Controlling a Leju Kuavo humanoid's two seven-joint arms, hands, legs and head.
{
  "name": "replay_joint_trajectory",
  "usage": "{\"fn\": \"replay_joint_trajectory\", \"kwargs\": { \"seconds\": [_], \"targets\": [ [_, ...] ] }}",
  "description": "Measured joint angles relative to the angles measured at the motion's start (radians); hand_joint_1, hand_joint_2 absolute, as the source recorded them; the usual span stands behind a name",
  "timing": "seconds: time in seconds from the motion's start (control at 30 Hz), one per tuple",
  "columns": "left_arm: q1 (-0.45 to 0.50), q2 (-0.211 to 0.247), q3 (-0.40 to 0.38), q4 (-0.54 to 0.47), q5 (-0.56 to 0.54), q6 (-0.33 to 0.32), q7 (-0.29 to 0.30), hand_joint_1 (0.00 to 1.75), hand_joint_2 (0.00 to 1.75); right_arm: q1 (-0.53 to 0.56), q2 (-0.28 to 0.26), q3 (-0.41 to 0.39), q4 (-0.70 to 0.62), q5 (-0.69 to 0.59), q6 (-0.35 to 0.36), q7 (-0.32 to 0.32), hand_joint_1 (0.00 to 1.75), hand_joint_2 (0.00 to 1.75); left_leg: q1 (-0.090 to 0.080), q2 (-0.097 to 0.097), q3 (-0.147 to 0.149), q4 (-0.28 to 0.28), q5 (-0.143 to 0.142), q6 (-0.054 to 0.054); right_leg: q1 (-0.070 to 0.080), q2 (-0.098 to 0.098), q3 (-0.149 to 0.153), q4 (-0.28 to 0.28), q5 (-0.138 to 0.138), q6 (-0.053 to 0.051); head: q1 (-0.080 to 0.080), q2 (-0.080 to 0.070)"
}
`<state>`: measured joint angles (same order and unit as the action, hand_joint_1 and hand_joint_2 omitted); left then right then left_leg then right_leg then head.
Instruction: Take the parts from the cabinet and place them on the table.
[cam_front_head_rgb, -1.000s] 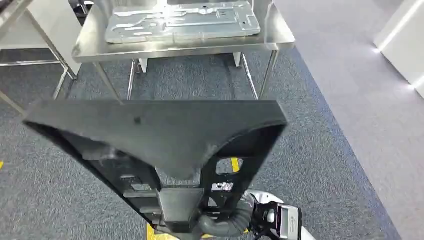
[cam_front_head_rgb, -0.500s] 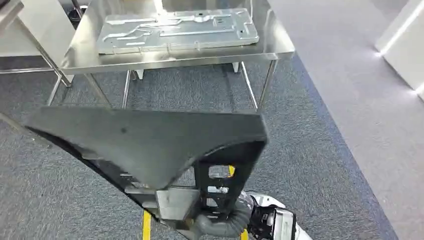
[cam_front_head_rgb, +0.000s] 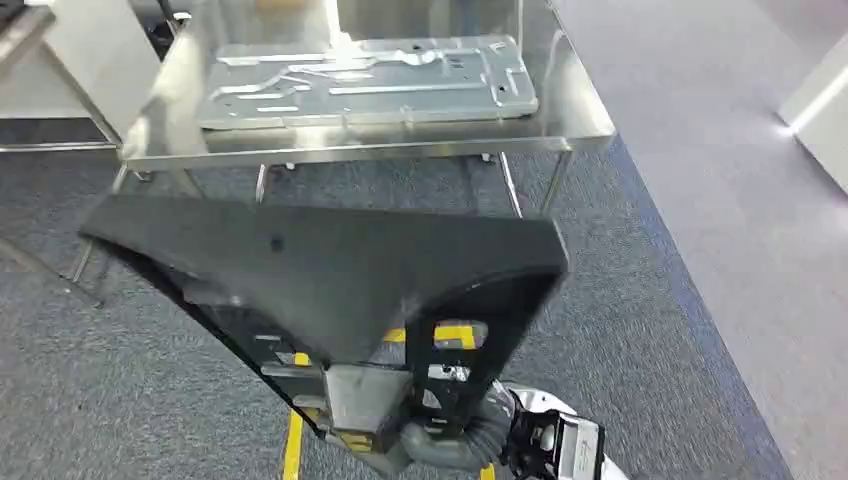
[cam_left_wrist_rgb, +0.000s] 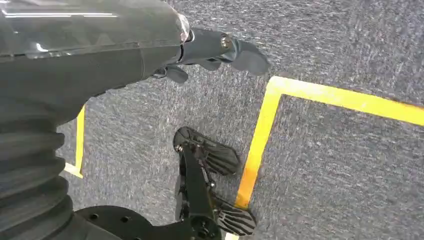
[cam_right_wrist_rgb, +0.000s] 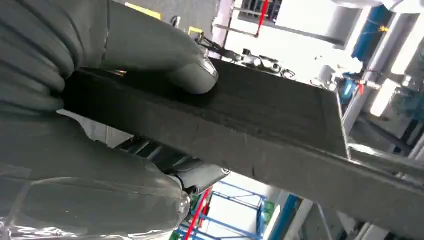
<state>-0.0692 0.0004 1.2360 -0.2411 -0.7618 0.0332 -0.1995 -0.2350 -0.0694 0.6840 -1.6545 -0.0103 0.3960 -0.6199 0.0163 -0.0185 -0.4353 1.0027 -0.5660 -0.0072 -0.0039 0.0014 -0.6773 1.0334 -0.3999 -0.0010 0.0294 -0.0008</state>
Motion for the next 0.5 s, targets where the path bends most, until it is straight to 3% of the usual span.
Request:
{"fn": "replay_joint_trajectory", "kwargs": {
  "seconds": [0.07,0.1,0.13,0.17,0.2,0.23,0.27,0.3,0.33,0.4,0.43,0.5],
  "targets": [
    [-0.003,0.000,0.000,0.000,-0.001,-0.002,0.000,0.00,1.75,0.002,0.000,0.000,-0.005,-0.001,0.003,0.000,1.55,1.75,0.004,0.003,-0.009,0.040,0.017,-0.009,-0.003,0.002,0.040,-0.018,-0.008,-0.015,-0.002,0.000],
    [-0.005,0.000,0.000,0.000,-0.001,-0.003,0.000,0.00,1.75,0.002,0.000,-0.002,-0.005,-0.002,0.004,0.000,1.55,1.75,0.004,0.007,-0.040,0.106,0.029,-0.012,-0.001,0.000,0.058,-0.025,-0.017,-0.024,-0.003,0.000],
    [-0.007,0.000,0.000,0.000,-0.003,-0.003,0.000,0.00,1.75,0.001,0.000,-0.002,-0.005,-0.002,0.004,0.000,1.55,1.75,0.004,0.008,-0.089,0.180,0.015,-0.012,0.000,-0.002,0.070,-0.027,-0.027,-0.030,-0.004,0.000],
    [-0.006,0.000,0.000,0.000,-0.003,-0.003,0.000,0.00,1.75,0.002,0.000,-0.002,-0.005,-0.002,0.004,0.000,1.55,1.75,0.004,0.009,-0.134,0.238,-0.017,-0.012,0.001,-0.002,0.081,-0.027,-0.038,-0.032,-0.005,0.000],
    [-0.003,0.000,0.000,0.000,-0.003,-0.003,0.000,0.00,1.75,0.004,0.000,-0.002,-0.005,-0.002,0.004,0.000,1.55,1.75,0.003,0.009,-0.179,0.287,-0.069,-0.011,0.004,-0.001,0.094,-0.027,-0.051,-0.035,-0.004,0.000],
    [0.000,0.000,0.000,0.000,-0.003,-0.003,0.000,0.00,1.75,0.005,0.000,-0.002,-0.005,-0.002,0.004,0.000,1.55,1.75,0.004,0.009,-0.208,0.303,-0.102,-0.012,0.006,0.001,0.108,-0.027,-0.062,-0.036,-0.004,0.000],
    [0.002,0.000,0.000,0.000,-0.003,-0.004,0.000,0.00,1.75,0.007,0.000,-0.003,-0.005,-0.002,0.004,0.000,1.55,1.75,0.004,0.009,-0.223,0.288,-0.107,-0.012,0.007,0.004,0.124,-0.027,-0.074,-0.036,-0.005,0.000],
    [0.003,0.000,0.000,0.000,-0.004,-0.004,-0.001,0.00,1.75,0.008,0.000,-0.003,-0.005,-0.003,0.004,0.000,1.55,1.75,0.004,0.010,-0.223,0.244,-0.085,-0.014,0.009,0.005,0.142,-0.027,-0.087,-0.035,-0.004,0.000],
    [0.003,0.000,0.000,0.000,-0.004,-0.005,-0.002,0.00,1.75,0.009,0.000,-0.003,-0.005,-0.004,0.004,-0.001,1.55,1.75,0.004,0.010,-0.213,0.180,-0.032,-0.008,0.011,0.005,0.161,-0.027,-0.100,-0.034,-0.005,0.000],
    [0.005,0.002,0.000,0.000,-0.006,-0.005,-0.003,0.00,1.75,0.011,0.000,-0.004,-0.005,-0.005,0.004,-0.005,1.55,1.75,-0.001,0.014,-0.197,0.042,0.142,0.013,0.013,0.005,0.187,-0.028,-0.126,-0.030,-0.004,0.000],
    [0.007,0.002,0.000,0.000,-0.006,-0.005,-0.003,0.00,1.75,0.014,-0.002,-0.004,-0.002,-0.005,0.004,-0.011,1.55,1.75,-0.009,0.012,-0.195,0.047,0.110,0.011,0.017,0.010,0.198,-0.022,-0.136,-0.022,-0.002,0.000],
    [0.009,0.005,0.000,0.000,-0.007,-0.006,-0.005,0.00,1.75,0.015,-0.003,-0.006,-0.003,0.000,0.000,-0.016,1.55,1.75,-0.012,0.011,-0.185,0.036,0.122,0.021,0.013,0.011,0.210,-0.013,-0.146,-0.009,-0.003,0.000]
  ]
}}
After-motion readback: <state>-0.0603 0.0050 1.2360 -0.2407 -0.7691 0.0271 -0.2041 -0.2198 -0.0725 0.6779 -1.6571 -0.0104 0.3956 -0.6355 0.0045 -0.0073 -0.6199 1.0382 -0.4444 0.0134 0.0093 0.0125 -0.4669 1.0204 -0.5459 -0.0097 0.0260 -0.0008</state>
